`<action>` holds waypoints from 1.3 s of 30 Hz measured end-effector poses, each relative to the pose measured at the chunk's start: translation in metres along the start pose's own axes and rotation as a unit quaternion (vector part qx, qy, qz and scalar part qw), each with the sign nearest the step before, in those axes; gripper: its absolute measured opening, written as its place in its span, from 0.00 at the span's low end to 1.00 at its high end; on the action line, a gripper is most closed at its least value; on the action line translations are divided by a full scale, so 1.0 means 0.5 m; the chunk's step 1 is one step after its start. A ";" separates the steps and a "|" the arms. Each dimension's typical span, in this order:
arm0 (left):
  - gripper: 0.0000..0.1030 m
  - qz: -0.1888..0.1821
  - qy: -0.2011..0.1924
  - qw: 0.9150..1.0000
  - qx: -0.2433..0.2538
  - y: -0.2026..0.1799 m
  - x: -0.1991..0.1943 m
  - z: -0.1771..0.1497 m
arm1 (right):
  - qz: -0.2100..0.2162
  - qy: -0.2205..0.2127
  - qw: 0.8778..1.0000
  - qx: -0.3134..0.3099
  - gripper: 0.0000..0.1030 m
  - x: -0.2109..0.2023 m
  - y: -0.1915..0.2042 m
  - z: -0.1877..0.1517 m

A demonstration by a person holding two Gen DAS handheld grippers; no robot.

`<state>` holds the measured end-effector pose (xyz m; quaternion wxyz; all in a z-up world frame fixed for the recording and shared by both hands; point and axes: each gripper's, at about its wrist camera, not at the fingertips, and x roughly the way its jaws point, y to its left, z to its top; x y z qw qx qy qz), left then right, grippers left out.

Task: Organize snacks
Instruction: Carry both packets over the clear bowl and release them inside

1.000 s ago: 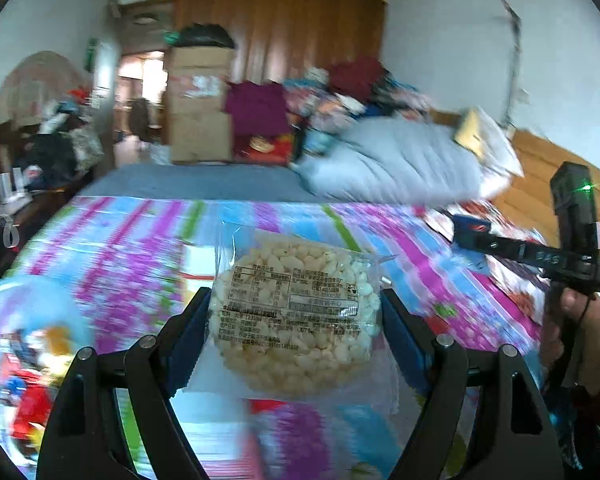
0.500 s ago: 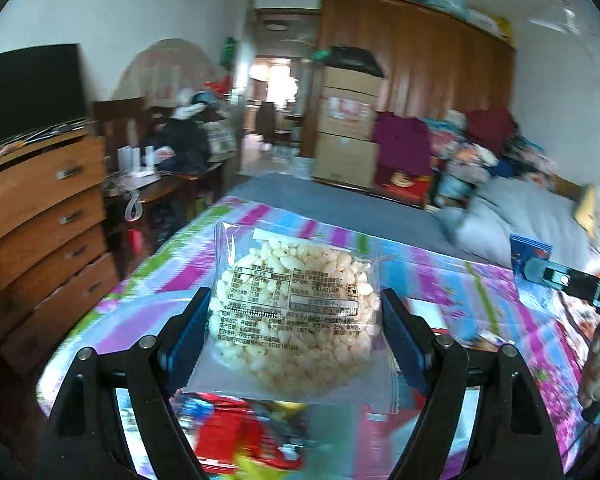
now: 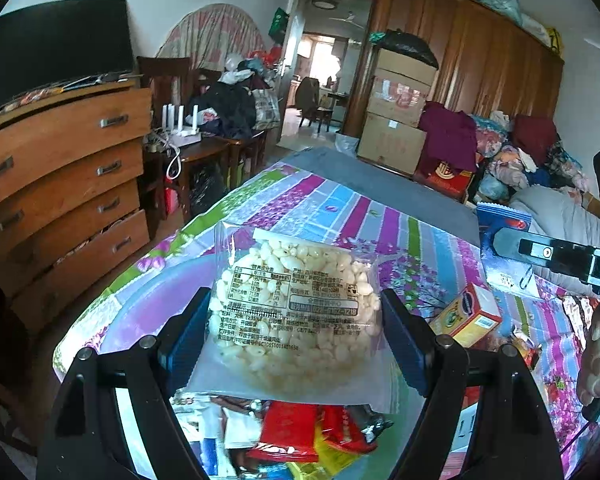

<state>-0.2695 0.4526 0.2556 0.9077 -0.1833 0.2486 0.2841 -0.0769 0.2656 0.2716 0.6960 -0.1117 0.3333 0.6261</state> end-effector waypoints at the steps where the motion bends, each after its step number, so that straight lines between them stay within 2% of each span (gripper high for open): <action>1: 0.80 0.003 0.000 1.000 -0.003 0.010 0.001 0.002 | 0.002 0.002 1.000 -0.001 0.26 0.008 0.005 0.001; 7: 0.80 0.017 0.002 1.000 -0.019 0.052 0.004 0.003 | 0.013 0.014 1.000 -0.005 0.26 0.042 0.029 0.002; 17: 0.81 0.037 0.007 0.999 -0.030 0.072 0.018 -0.005 | 0.021 0.034 0.999 -0.009 0.28 0.078 0.057 -0.006; 23: 0.86 0.059 0.011 0.997 -0.044 0.078 0.015 -0.012 | 0.032 0.042 0.998 -0.021 0.29 0.090 0.086 -0.004; 25: 0.86 0.065 0.010 0.997 -0.048 0.082 0.014 -0.012 | 0.036 0.040 0.998 -0.023 0.38 0.088 0.089 -0.005; 26: 0.86 0.067 0.008 0.996 -0.050 0.082 0.013 -0.012 | 0.037 0.038 0.998 -0.023 0.40 0.085 0.089 -0.006; 30: 0.89 0.073 0.009 0.996 -0.050 0.086 0.015 -0.014 | 0.038 0.033 0.999 -0.014 0.41 0.070 0.081 -0.014; 34: 0.89 0.078 0.000 0.996 -0.047 0.080 0.007 -0.019 | 0.042 0.019 0.999 -0.004 0.45 0.033 0.076 -0.048; 38: 0.89 0.057 -0.018 0.997 -0.038 0.048 -0.022 -0.029 | 0.033 0.002 0.999 -0.008 0.47 -0.036 0.068 -0.142; 39: 0.89 0.050 -0.024 0.998 -0.029 0.029 -0.032 -0.034 | 0.027 0.000 1.000 -0.008 0.51 -0.049 0.062 -0.161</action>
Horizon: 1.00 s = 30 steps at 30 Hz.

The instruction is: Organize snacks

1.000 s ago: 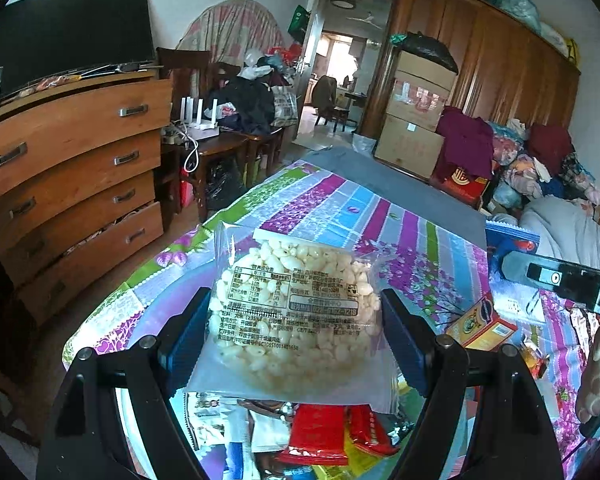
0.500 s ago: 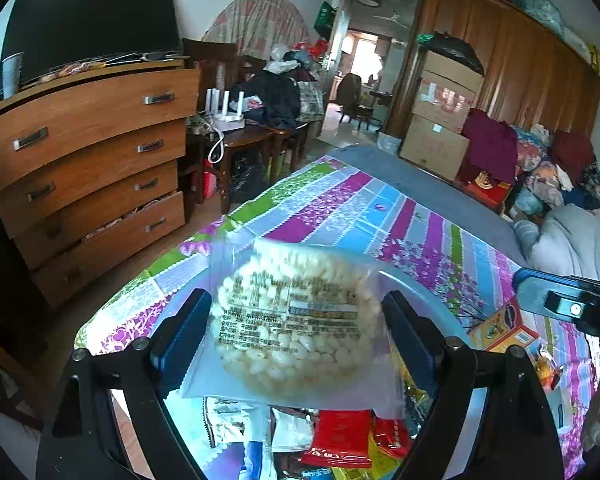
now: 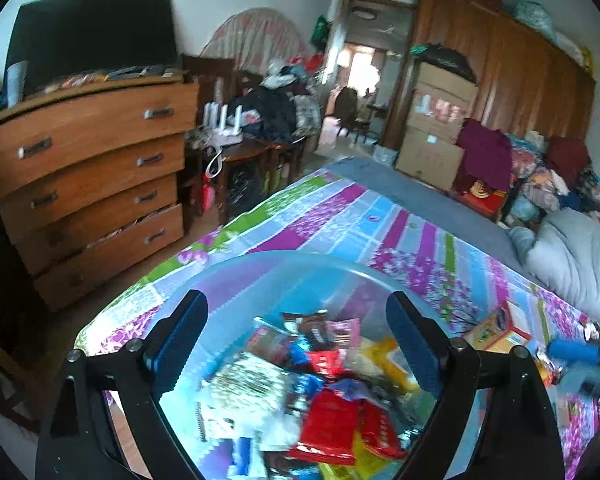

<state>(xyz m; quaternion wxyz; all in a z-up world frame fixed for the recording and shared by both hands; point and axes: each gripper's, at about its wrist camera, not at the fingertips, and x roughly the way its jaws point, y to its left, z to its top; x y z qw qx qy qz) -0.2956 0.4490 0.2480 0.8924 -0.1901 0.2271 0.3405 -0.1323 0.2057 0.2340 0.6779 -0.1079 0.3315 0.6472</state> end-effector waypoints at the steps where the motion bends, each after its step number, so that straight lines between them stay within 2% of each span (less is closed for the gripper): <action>1: 0.89 -0.007 -0.003 1.000 0.005 -0.011 -0.007 -0.003 | -0.010 -0.003 1.000 0.004 0.54 -0.021 -0.011 -0.029; 5: 0.89 -0.064 -0.020 0.997 0.045 -0.121 -0.058 -0.028 | -0.048 -0.012 0.996 0.074 0.54 -0.123 -0.103 -0.155; 7: 0.89 -0.098 -0.029 0.993 0.067 -0.181 -0.088 -0.042 | -0.079 -0.016 0.991 0.109 0.54 -0.178 -0.159 -0.214; 9: 0.89 -0.142 -0.031 0.985 0.094 -0.255 -0.118 -0.067 | -0.119 -0.013 0.981 0.153 0.54 -0.234 -0.230 -0.278; 12: 0.89 -0.194 -0.019 0.974 0.116 -0.337 -0.138 -0.097 | -0.186 -0.001 0.959 0.212 0.54 -0.304 -0.344 -0.356; 14: 0.89 -0.217 -0.011 0.967 0.131 -0.388 -0.141 -0.117 | -0.215 0.008 0.951 0.221 0.48 -0.333 -0.417 -0.378; 15: 0.89 -0.223 -0.007 0.965 0.135 -0.406 -0.139 -0.122 | -0.223 0.012 0.949 0.223 0.40 -0.336 -0.444 -0.375; 17: 0.89 -0.232 -0.003 0.963 0.135 -0.434 -0.132 -0.125 | -0.228 0.020 0.947 0.224 0.39 -0.327 -0.498 -0.353; 20: 0.89 -0.223 -0.006 0.967 0.126 -0.451 -0.119 -0.117 | -0.222 0.036 0.952 0.209 0.39 -0.274 -0.575 -0.301; 23: 0.89 -0.205 -0.007 0.971 0.121 -0.447 -0.102 -0.104 | -0.207 0.066 0.958 0.187 0.41 -0.167 -0.645 -0.225; 27: 0.89 -0.180 -0.007 0.977 0.112 -0.433 -0.081 -0.090 | -0.180 0.095 0.967 0.155 0.41 -0.025 -0.699 -0.156; 30: 0.89 -0.165 -0.008 0.981 0.105 -0.426 -0.066 -0.081 | -0.162 0.128 0.968 0.144 0.49 0.069 -0.730 -0.135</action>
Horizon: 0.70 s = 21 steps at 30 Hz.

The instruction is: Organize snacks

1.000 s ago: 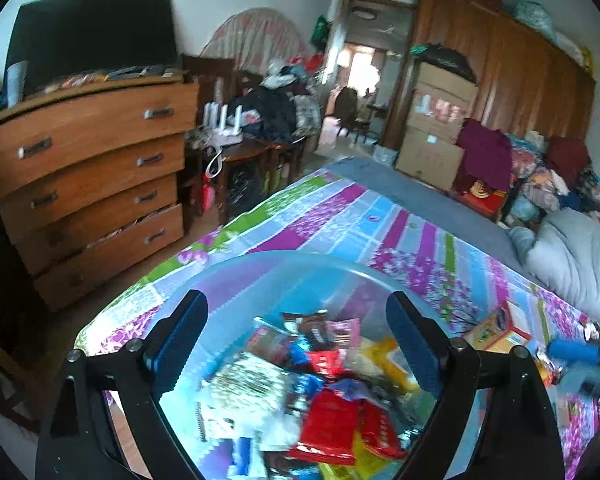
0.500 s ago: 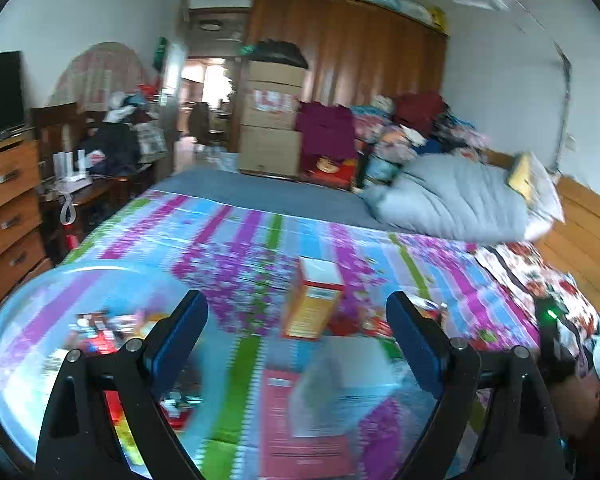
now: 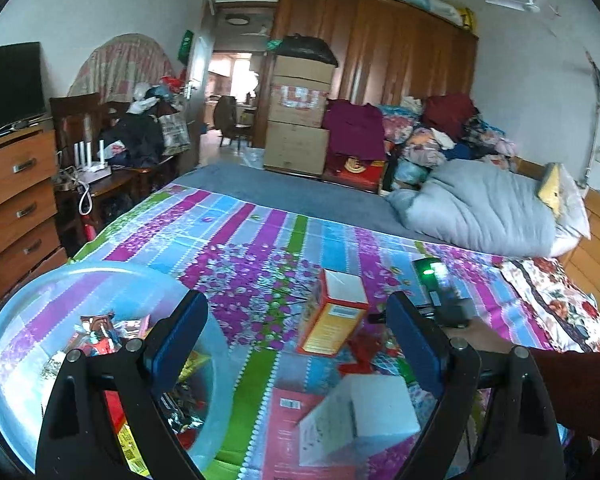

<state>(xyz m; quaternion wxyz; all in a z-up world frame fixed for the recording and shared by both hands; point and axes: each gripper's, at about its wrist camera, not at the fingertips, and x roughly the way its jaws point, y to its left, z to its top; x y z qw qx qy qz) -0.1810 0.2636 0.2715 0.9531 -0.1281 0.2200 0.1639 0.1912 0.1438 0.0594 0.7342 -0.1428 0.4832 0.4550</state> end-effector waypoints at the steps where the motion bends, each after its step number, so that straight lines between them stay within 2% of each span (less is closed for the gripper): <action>1: 0.89 0.005 -0.002 1.000 0.000 0.001 0.003 0.001 | -0.006 0.010 1.000 -0.006 0.49 0.026 -0.001 0.005; 4: 0.89 0.012 0.002 1.000 0.000 0.000 0.017 -0.001 | 0.004 0.073 0.997 -0.012 0.50 0.101 -0.019 -0.029; 5: 0.89 0.010 0.005 1.000 0.000 -0.002 0.023 -0.004 | 0.004 0.059 0.998 -0.024 0.50 0.091 -0.016 -0.041; 9: 0.89 -0.005 0.013 1.000 0.000 -0.015 0.035 -0.019 | 0.021 0.087 0.995 -0.042 0.48 0.013 -0.010 -0.155; 13: 0.89 -0.021 0.021 1.000 -0.008 -0.021 0.032 -0.034 | -0.007 0.121 0.990 -0.070 0.47 -0.076 -0.023 -0.307; 15: 0.89 -0.027 0.019 0.999 -0.007 -0.026 0.022 -0.037 | -0.026 0.126 0.989 -0.066 0.47 -0.114 -0.043 -0.351; 18: 0.89 -0.034 0.013 0.999 -0.004 -0.034 0.004 -0.034 | -0.068 0.110 0.990 -0.060 0.49 -0.181 -0.067 -0.391; 21: 0.90 -0.035 0.003 0.999 0.004 -0.038 -0.014 -0.027 | -0.055 0.049 0.996 -0.043 0.50 -0.253 -0.051 -0.391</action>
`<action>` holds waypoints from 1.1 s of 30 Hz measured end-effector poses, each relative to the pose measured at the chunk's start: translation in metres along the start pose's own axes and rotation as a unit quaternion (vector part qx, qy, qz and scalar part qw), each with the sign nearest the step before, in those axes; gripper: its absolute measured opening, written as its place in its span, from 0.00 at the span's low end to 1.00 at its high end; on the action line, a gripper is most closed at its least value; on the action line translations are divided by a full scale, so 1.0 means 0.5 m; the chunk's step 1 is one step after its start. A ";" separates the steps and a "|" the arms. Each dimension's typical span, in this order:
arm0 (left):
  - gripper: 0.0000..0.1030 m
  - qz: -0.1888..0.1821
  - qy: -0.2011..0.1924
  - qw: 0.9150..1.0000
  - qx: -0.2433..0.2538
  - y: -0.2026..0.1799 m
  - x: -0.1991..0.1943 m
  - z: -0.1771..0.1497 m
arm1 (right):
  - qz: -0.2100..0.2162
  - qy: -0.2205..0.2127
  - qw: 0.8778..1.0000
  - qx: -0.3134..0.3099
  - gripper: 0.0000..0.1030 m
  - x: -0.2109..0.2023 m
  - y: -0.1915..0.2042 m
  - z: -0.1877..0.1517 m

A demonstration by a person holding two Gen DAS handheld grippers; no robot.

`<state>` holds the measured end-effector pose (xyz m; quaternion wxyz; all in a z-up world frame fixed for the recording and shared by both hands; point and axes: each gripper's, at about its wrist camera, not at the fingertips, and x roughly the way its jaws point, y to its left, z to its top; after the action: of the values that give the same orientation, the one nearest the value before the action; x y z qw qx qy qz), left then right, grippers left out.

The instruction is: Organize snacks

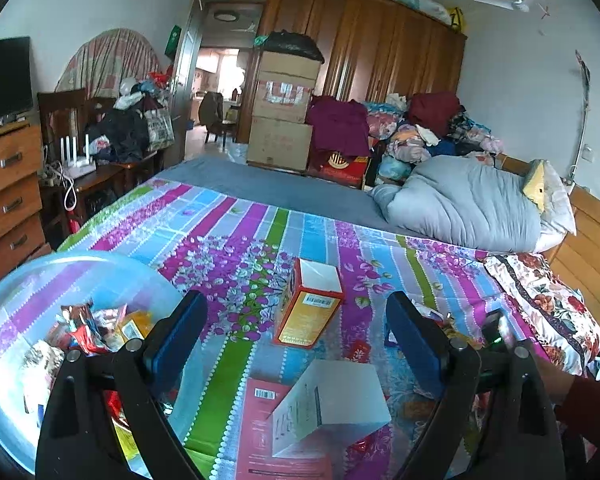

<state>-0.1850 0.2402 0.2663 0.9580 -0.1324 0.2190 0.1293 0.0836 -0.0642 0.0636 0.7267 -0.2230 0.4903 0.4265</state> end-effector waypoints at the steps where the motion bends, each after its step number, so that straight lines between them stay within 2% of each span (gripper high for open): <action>1: 0.90 -0.001 -0.001 1.000 0.000 -0.001 -0.001 0.001 | 0.014 -0.016 1.000 -0.001 0.50 -0.011 0.017 0.010; 4: 0.90 -0.001 0.005 1.000 -0.002 -0.010 0.003 0.000 | 0.049 -0.041 0.998 -0.030 0.50 0.009 0.099 0.070; 7: 0.90 -0.003 0.009 1.000 0.003 -0.028 0.001 -0.004 | 0.084 -0.038 0.993 -0.071 0.49 0.074 0.188 0.133; 9: 0.90 -0.010 0.013 1.000 0.014 -0.046 0.000 -0.008 | 0.082 -0.027 0.993 -0.082 0.49 0.111 0.219 0.154; 11: 0.90 -0.017 0.015 0.999 0.030 -0.069 0.000 -0.013 | 0.081 -0.019 0.994 -0.076 0.49 0.127 0.218 0.143; 14: 0.90 -0.029 0.020 0.999 0.041 -0.095 0.013 -0.020 | 0.052 0.025 0.996 -0.072 0.49 0.161 0.193 0.070; 15: 0.90 -0.034 0.024 0.998 0.039 -0.100 0.018 -0.021 | 0.056 0.022 0.996 -0.066 0.54 0.155 0.182 0.046; 16: 0.90 -0.041 0.027 0.998 0.037 -0.110 0.022 -0.023 | 0.052 0.033 0.997 -0.054 0.53 0.150 0.166 0.018; 18: 0.90 -0.054 0.027 0.997 0.041 -0.136 0.026 -0.027 | 0.033 0.034 0.998 -0.041 0.53 0.120 0.133 -0.030; 19: 0.90 -0.059 0.028 0.997 0.045 -0.146 0.026 -0.031 | 0.030 0.029 0.999 -0.016 0.53 0.086 0.106 -0.057; 20: 0.90 -0.067 0.030 0.996 0.050 -0.161 0.029 -0.036 | 0.037 0.011 0.999 0.002 0.53 0.051 0.089 -0.074; 22: 0.90 -0.078 0.036 0.995 0.058 -0.183 0.035 -0.045 | 0.061 -0.062 0.995 0.056 0.54 -0.056 0.034 -0.123; 24: 0.90 -0.097 0.053 0.992 0.065 -0.208 0.052 -0.062 | 0.043 -0.107 0.986 0.122 0.55 -0.131 -0.030 -0.177; 26: 0.90 -0.129 0.086 0.985 0.070 -0.239 0.083 -0.095 | 0.011 -0.124 0.976 0.180 0.57 -0.165 -0.078 -0.225; 28: 0.90 -0.160 0.131 0.975 0.087 -0.279 0.123 -0.138 | -0.005 -0.129 0.965 0.227 0.57 -0.184 -0.117 -0.282; 30: 0.90 -0.181 0.186 0.958 0.118 -0.326 0.171 -0.202 | -0.006 -0.127 0.961 0.246 0.57 -0.187 -0.126 -0.320; 33: 0.87 -0.205 0.264 0.933 0.137 -0.376 0.235 -0.306 | -0.005 -0.119 0.964 0.239 0.57 -0.187 -0.107 -0.352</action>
<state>-0.0841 0.0401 0.1168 0.8803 -0.0709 0.4475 -0.1405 0.0220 -0.2612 0.0689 0.8140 0.0067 0.4868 0.3168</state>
